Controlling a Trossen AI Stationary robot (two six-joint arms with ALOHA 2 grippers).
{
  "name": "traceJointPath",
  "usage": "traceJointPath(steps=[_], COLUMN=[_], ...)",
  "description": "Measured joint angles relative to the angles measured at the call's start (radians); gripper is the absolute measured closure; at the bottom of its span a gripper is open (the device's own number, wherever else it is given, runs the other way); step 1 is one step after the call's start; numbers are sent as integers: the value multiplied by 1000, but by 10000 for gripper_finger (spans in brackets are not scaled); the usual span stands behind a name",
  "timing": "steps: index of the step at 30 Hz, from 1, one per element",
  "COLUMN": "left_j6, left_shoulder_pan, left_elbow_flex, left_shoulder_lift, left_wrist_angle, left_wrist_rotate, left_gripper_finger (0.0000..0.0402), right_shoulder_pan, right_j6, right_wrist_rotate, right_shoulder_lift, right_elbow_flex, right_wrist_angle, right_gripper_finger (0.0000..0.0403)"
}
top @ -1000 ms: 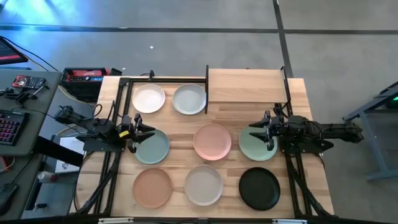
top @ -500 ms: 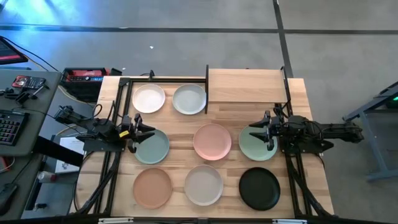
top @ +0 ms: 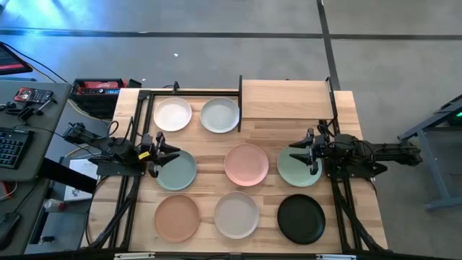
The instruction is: Place and stack plates onto a shelf
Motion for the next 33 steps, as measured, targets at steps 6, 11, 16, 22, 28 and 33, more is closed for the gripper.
traceJointPath(steps=[6,11,16,22,28,33], left_j6=[0,0,0,23,26,26], left_shoulder_pan=[0,0,0,0,0,0], left_elbow_flex=[0,0,0,0,0,0], left_shoulder_lift=[0,0,0,0,0,0], left_wrist_angle=[0,0,0,0,0,0], left_wrist_rotate=[0,0,0,-16,-16,-16], left_gripper_finger=[300,300,300,300,300,300], right_shoulder_pan=[0,0,0,0,0,0], right_j6=[0,0,0,0,0,0], right_wrist_rotate=[0,0,0,0,0,0], right_shoulder_lift=[0,0,0,0,0,0], right_elbow_flex=[0,0,0,0,0,0], right_wrist_angle=[0,0,0,0,0,0], right_gripper_finger=[221,221,221,221,221,221])
